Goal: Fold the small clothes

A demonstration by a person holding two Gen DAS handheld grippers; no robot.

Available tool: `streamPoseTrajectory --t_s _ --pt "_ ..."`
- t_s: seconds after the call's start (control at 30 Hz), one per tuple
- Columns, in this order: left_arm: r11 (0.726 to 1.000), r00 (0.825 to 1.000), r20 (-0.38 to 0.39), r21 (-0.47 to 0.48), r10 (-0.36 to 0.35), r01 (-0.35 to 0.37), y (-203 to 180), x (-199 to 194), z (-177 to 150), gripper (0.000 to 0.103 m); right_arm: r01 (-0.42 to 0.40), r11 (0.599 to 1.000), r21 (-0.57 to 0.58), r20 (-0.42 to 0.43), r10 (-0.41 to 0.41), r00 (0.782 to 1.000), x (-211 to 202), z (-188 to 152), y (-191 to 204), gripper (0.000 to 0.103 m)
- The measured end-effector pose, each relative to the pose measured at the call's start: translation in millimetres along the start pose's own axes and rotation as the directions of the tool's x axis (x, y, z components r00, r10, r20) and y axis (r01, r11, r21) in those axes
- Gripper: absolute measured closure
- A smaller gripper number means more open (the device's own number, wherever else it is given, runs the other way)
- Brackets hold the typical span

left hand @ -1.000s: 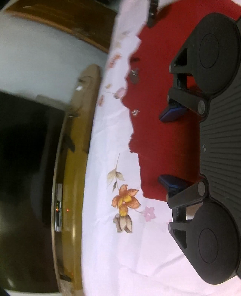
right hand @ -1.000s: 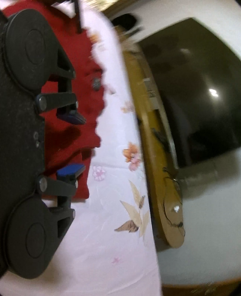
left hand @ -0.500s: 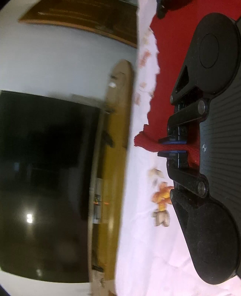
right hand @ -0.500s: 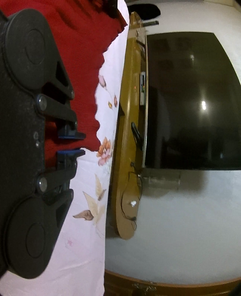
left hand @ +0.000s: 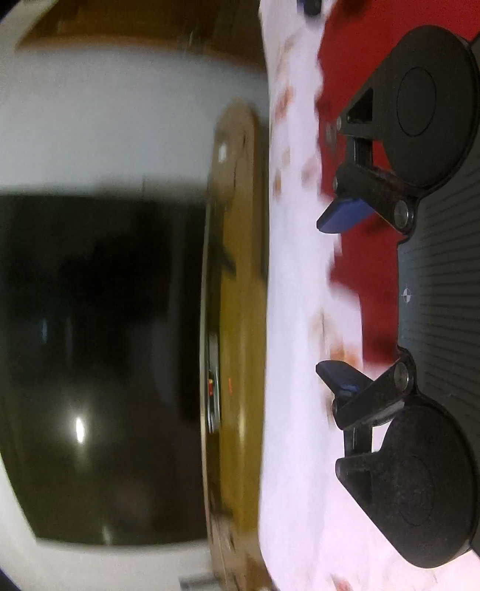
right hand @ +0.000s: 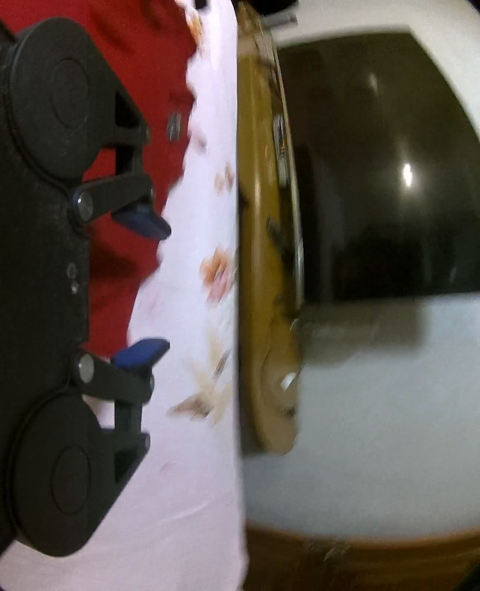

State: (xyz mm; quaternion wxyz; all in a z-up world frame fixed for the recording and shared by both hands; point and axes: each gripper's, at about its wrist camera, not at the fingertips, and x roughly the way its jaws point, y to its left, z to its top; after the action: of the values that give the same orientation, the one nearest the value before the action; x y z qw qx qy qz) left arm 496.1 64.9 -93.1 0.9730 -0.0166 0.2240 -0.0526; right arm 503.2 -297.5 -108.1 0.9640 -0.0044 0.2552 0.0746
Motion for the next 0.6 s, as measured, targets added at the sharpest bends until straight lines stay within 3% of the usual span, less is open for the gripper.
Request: streamPoseTrajectory --t_s 0.07,0.13,0.2,0.23,0.3,0.37,0.47,0.5,0.57,0.6 --pt "0.992 0.992 -0.027 0.031 -0.123 0.124 -26.7 4.6 3.9 0.029 -0.112 0.993 -0.032 -0.054 0.11 0.992 6.3 4.6 25.2 0.048" --pt "0.968 0.969 -0.064 0.059 -0.239 0.243 -51.2 11.0 2.7 0.029 -0.222 0.975 -0.029 -0.09 0.219 0.972 16.2 5.2 46.5 0.053" --pt "0.955 0.956 -0.116 0.099 -0.268 0.28 -66.8 20.9 -4.4 0.028 -0.276 0.96 -0.054 -0.14 0.267 0.954 30.1 2.6 64.9 0.052" --pt "0.953 0.952 -0.164 0.116 -0.26 0.28 -68.0 29.3 -11.2 0.028 -0.278 0.957 -0.077 -0.163 0.263 0.951 36.1 0.2 70.0 0.051" --pt "0.969 0.964 -0.218 0.158 -0.154 0.19 -56.7 42.3 -26.5 0.028 -0.257 0.956 -0.138 -0.192 0.229 0.954 44.1 -7.9 70.2 0.045" --pt "0.981 0.967 -0.199 0.072 -0.162 0.179 -22.5 40.7 -30.0 0.028 -0.231 0.962 -0.145 -0.185 0.203 0.962 41.0 -11.2 53.0 0.039" --pt "0.995 0.979 -0.2 0.086 -0.031 0.049 17.9 34.6 -33.8 0.028 -0.108 0.989 -0.101 -0.176 0.089 0.98 30.3 -15.4 0.4 0.04" --pt "0.997 0.977 -0.208 0.05 -0.052 0.064 30.1 35.5 -34.3 0.028 -0.072 0.994 -0.086 -0.197 0.054 0.979 29.6 -19.4 -17.5 0.039" --pt "0.997 0.975 -0.214 0.038 -0.058 0.068 37.3 38.0 -33.1 0.028 -0.112 0.994 0.013 -0.193 0.112 0.975 25.3 -23.7 -43.9 0.039" --pt "0.996 0.976 -0.215 0.059 -0.046 0.06 33.6 38.9 -34.7 0.028 -0.106 0.994 0.004 -0.195 0.105 0.975 25.2 -22.7 -41.2 0.039"
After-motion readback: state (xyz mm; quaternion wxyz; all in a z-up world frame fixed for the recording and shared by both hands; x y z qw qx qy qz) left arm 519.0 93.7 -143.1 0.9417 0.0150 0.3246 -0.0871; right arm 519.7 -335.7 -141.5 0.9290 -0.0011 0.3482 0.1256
